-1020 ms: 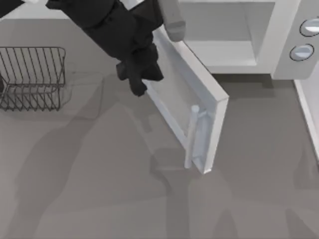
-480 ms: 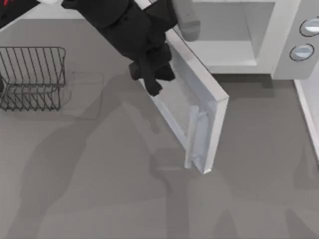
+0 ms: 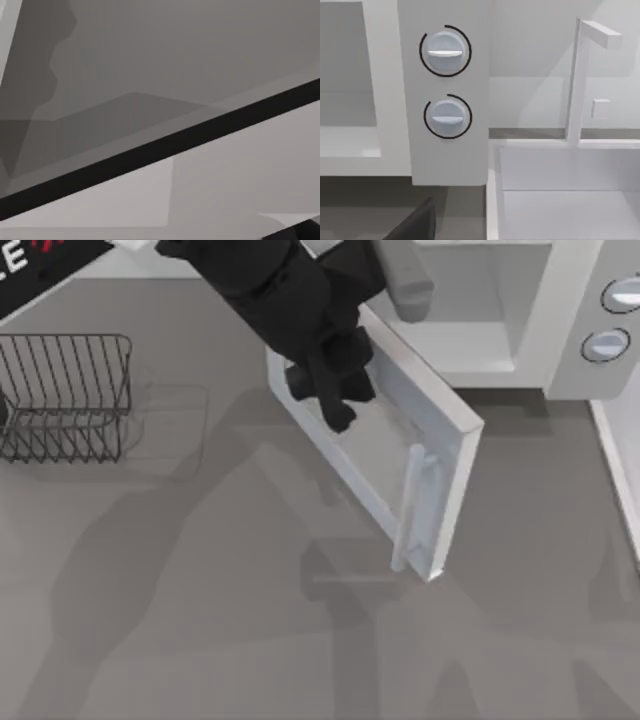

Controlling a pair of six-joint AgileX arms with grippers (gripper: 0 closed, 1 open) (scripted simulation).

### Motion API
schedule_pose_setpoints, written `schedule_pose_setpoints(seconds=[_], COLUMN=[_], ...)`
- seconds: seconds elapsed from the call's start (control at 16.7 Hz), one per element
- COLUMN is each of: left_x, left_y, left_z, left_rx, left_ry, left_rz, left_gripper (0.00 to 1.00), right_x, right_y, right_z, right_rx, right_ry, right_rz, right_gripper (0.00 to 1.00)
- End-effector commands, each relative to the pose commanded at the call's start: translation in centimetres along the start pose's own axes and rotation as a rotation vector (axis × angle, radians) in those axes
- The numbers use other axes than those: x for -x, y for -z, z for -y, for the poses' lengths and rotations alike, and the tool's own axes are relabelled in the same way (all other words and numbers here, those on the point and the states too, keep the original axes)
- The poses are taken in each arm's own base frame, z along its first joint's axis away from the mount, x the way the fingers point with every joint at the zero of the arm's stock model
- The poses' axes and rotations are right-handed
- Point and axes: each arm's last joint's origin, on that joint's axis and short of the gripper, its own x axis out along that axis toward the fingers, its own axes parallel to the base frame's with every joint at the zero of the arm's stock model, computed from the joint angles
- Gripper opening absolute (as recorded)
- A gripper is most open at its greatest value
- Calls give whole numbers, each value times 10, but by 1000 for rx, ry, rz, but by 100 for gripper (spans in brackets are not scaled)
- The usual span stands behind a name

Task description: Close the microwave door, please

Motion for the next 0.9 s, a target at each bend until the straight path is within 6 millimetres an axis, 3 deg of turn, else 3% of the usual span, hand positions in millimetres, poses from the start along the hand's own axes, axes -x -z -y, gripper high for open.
schedule_pose_setpoints(seconds=[0.36, 0.72, 0.9], left_x=[-10, -7, 0], left_y=[-11, -15, -30], left_z=[2, 3, 19], left_rx=[8, 1, -88], left_ry=[9, -1, 10], left_rz=[-9, 5, 76], left_gripper=[0, 0, 0], right_x=[0, 0, 0], right_y=[0, 0, 0], right_z=[0, 0, 0], right_rx=[0, 0, 0], right_ry=[0, 0, 0], right_rz=[0, 0, 0], right_gripper=[100, 100, 100])
